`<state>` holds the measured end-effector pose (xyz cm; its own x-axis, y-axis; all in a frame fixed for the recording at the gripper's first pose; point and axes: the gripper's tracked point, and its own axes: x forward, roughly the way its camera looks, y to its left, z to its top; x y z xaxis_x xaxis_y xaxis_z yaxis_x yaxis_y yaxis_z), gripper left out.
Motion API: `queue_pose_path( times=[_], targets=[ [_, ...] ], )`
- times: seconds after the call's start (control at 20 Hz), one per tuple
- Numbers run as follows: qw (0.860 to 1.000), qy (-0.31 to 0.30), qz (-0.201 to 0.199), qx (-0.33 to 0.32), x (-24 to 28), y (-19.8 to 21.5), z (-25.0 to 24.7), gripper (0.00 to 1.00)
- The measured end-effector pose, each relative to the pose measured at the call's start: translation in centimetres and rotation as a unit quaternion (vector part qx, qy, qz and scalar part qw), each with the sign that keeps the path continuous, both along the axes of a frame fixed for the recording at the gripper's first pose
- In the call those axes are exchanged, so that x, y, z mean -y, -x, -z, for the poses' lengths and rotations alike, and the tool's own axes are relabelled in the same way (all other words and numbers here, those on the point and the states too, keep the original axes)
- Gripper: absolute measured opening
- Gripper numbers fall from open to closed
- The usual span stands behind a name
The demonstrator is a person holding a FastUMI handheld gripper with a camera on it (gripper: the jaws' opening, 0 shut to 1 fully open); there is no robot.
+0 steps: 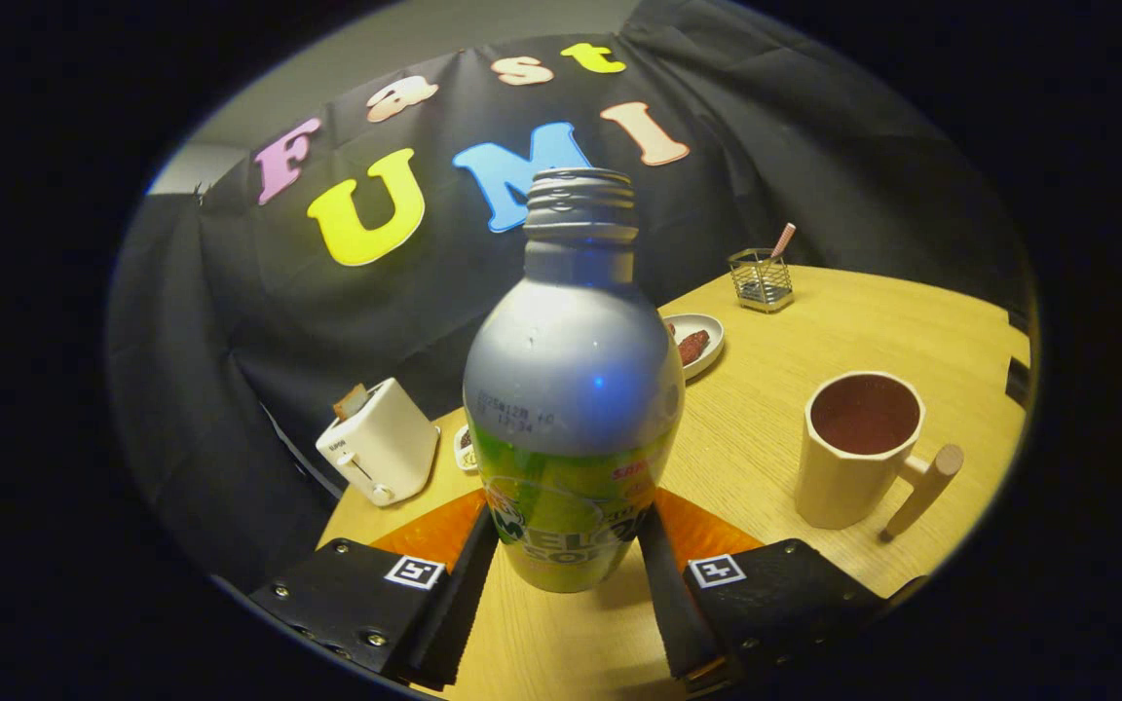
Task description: Take the bottle from table, then pour the juice into the cup, finally place the bottle on the coaster
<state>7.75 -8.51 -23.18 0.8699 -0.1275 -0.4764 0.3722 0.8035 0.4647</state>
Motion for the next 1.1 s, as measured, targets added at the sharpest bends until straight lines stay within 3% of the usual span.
queue_pose_path(
  times=[0.65,1.1],
  targets=[
    [0.988,-0.145,0.049,0.018,2.1,0.9,1.0,0.76],
    [0.963,-0.259,0.075,0.016,1.8,0.7,2.5,0.76]
  ],
)
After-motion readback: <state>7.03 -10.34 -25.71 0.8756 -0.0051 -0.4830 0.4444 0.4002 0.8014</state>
